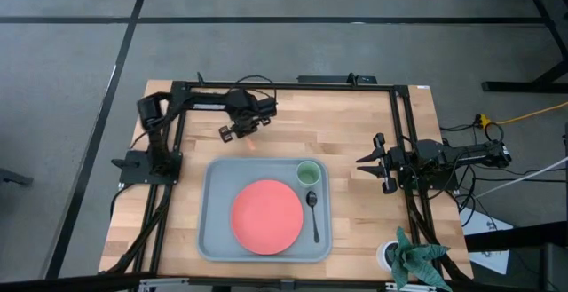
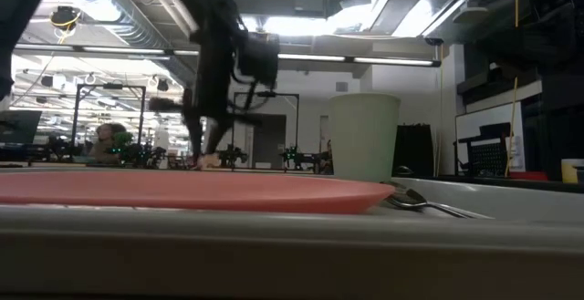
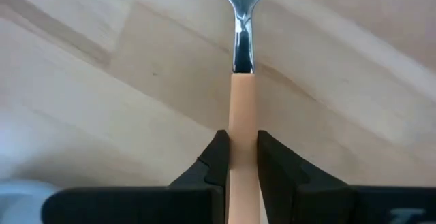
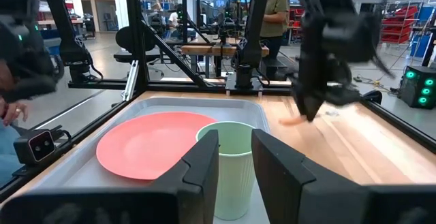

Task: Pick and place plate/cup/fork/spoon on tray
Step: Put the orange fork on the gray serving tray to the left of the pink plate

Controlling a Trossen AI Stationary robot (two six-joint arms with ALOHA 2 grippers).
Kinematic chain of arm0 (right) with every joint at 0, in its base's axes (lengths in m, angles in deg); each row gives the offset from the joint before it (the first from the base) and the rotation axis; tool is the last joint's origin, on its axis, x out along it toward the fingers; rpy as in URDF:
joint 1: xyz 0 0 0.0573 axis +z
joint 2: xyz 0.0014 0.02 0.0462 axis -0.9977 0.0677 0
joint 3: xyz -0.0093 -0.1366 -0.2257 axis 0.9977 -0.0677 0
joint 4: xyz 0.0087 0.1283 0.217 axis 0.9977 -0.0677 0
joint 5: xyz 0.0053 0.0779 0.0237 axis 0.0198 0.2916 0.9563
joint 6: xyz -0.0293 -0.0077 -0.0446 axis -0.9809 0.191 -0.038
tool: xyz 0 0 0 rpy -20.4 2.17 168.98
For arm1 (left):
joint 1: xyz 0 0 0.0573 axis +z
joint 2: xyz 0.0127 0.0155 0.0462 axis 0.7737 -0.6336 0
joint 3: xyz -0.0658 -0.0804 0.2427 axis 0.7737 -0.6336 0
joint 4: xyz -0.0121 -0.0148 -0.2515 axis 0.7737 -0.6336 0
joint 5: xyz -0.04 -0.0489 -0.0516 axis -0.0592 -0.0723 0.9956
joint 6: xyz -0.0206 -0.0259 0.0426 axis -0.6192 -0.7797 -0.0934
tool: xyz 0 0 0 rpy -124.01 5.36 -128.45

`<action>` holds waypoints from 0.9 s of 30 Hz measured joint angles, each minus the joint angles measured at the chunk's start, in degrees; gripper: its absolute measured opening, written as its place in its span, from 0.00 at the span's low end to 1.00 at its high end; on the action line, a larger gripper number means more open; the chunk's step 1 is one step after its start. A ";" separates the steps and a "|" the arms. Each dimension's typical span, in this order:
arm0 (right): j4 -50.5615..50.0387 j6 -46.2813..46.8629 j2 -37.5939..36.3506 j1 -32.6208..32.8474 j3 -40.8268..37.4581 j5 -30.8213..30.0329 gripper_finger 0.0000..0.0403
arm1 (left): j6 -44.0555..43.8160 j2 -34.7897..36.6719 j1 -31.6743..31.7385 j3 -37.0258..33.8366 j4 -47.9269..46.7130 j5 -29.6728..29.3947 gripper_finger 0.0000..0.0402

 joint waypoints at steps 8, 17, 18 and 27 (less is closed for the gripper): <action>-0.02 -0.04 0.00 -0.01 0.00 0.00 0.23 | 2.87 11.58 -4.71 0.24 -11.75 -4.20 0.10; -0.03 -0.06 0.00 -0.01 0.00 -0.01 0.23 | -4.96 15.61 -22.61 0.24 -25.74 -5.76 0.10; -0.04 -0.04 0.00 0.00 0.00 0.00 0.23 | -6.81 15.57 -24.96 0.24 -25.97 -5.57 0.10; -0.02 -0.06 0.00 -0.02 -0.01 0.00 0.23 | -24.13 15.59 -43.21 0.26 -25.93 -1.34 0.10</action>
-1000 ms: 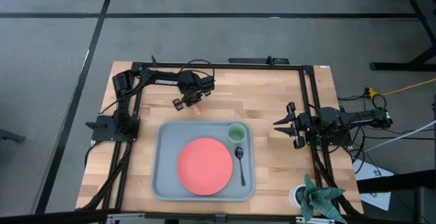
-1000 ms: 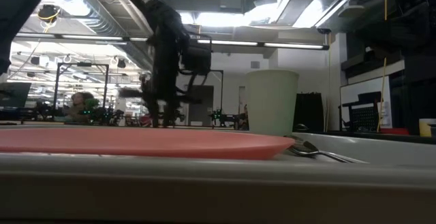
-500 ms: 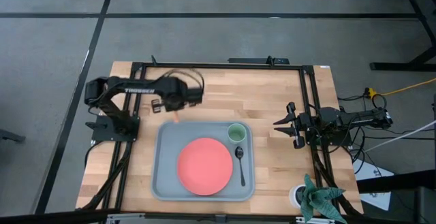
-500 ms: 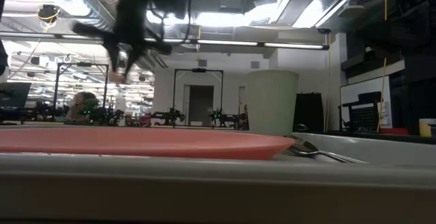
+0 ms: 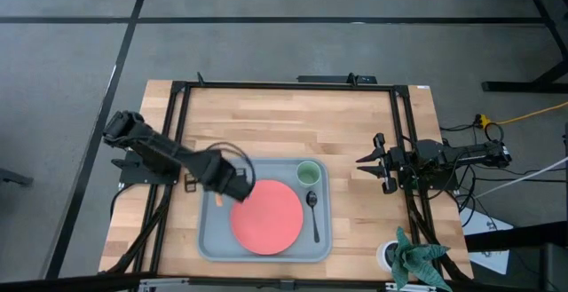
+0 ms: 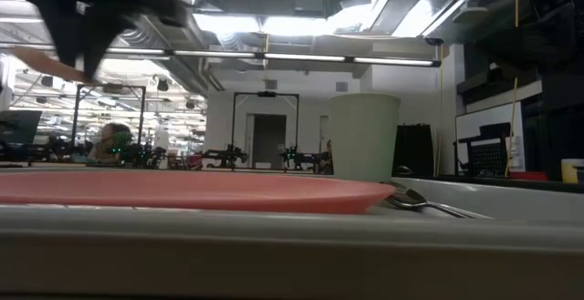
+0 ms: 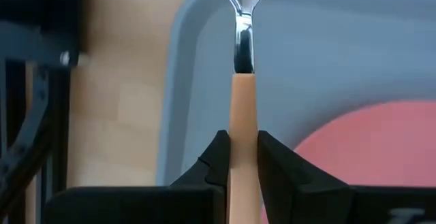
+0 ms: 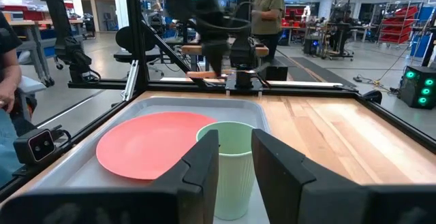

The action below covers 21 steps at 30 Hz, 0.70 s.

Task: Pick and place plate/cup/fork/spoon on tray
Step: Put the orange fork on the gray serving tray to the left of the pink plate

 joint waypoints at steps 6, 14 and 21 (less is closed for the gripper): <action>0.00 0.01 0.00 0.02 0.01 0.00 0.23 | -7.07 -1.79 -8.49 0.07 1.43 0.23 0.10; 0.00 0.02 0.00 0.00 0.01 0.00 0.23 | -9.11 -7.72 -13.88 0.06 8.73 0.58 0.10; 0.00 0.00 0.00 0.02 0.01 0.00 0.23 | -9.63 -13.28 -15.76 0.07 11.46 3.96 0.10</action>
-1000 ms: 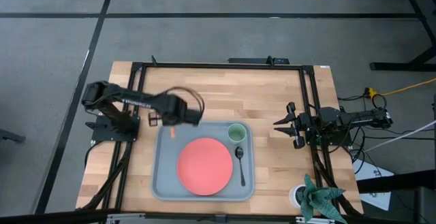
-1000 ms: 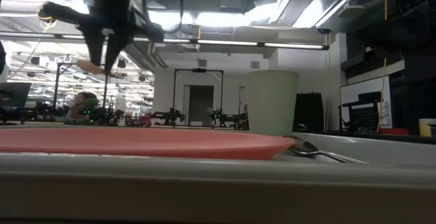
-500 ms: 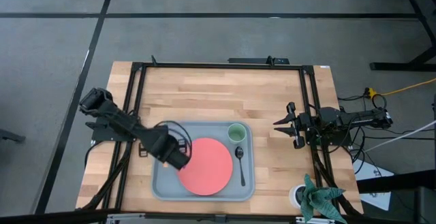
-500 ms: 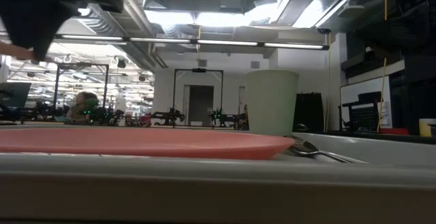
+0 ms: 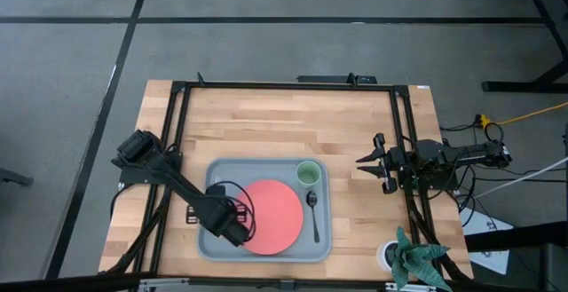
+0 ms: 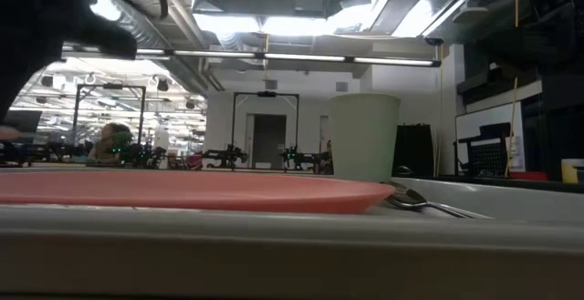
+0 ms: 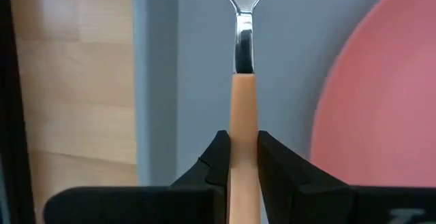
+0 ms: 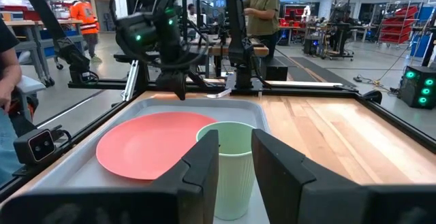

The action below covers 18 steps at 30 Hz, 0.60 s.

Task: Pick and place plate/cup/fork/spoon on tray
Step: Put the orange fork on the gray serving tray to the left of the pink plate

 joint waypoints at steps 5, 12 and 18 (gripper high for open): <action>0.00 0.00 0.00 -0.01 0.00 0.00 0.23 | -0.95 -2.32 0.07 0.00 0.59 1.96 0.10; 0.00 0.06 0.00 -0.02 0.00 0.00 0.23 | -0.96 -4.73 0.21 0.00 3.69 2.04 0.10; 0.01 0.05 0.00 -0.02 0.00 0.00 0.23 | -0.96 -5.08 0.24 -0.02 2.75 1.91 0.14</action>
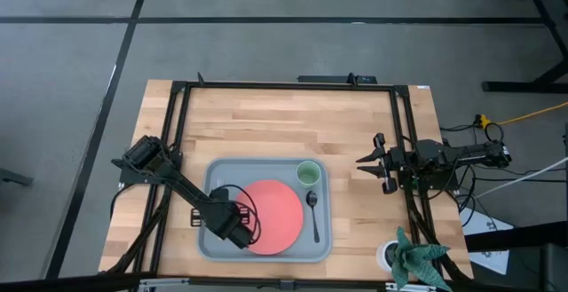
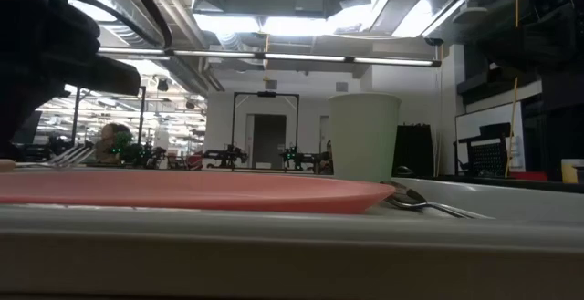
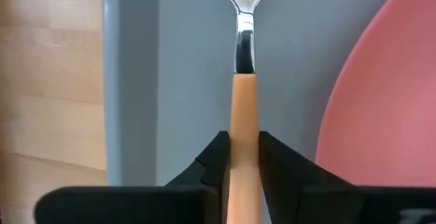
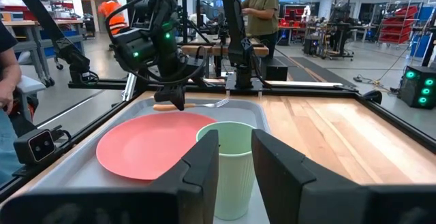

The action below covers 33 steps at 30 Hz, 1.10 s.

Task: Pick and place plate/cup/fork/spoon on tray
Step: Put the orange fork on the gray serving tray to the left of the pink plate, then return to Home Position

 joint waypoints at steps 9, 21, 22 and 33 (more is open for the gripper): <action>0.00 0.01 0.00 0.00 0.00 0.00 0.23 | 0.02 -0.02 0.00 0.00 -0.05 0.09 0.20; 0.01 -0.05 0.02 0.00 0.00 0.00 0.23 | -1.18 3.09 1.40 1.29 -4.01 -0.39 0.21; 0.01 -0.05 0.00 0.02 0.00 0.00 0.23 | -1.70 4.04 1.89 2.05 -5.18 -0.65 0.21; 0.01 -0.02 0.02 0.01 0.00 0.00 0.23 | -1.51 11.34 8.84 8.73 -8.35 -48.05 0.20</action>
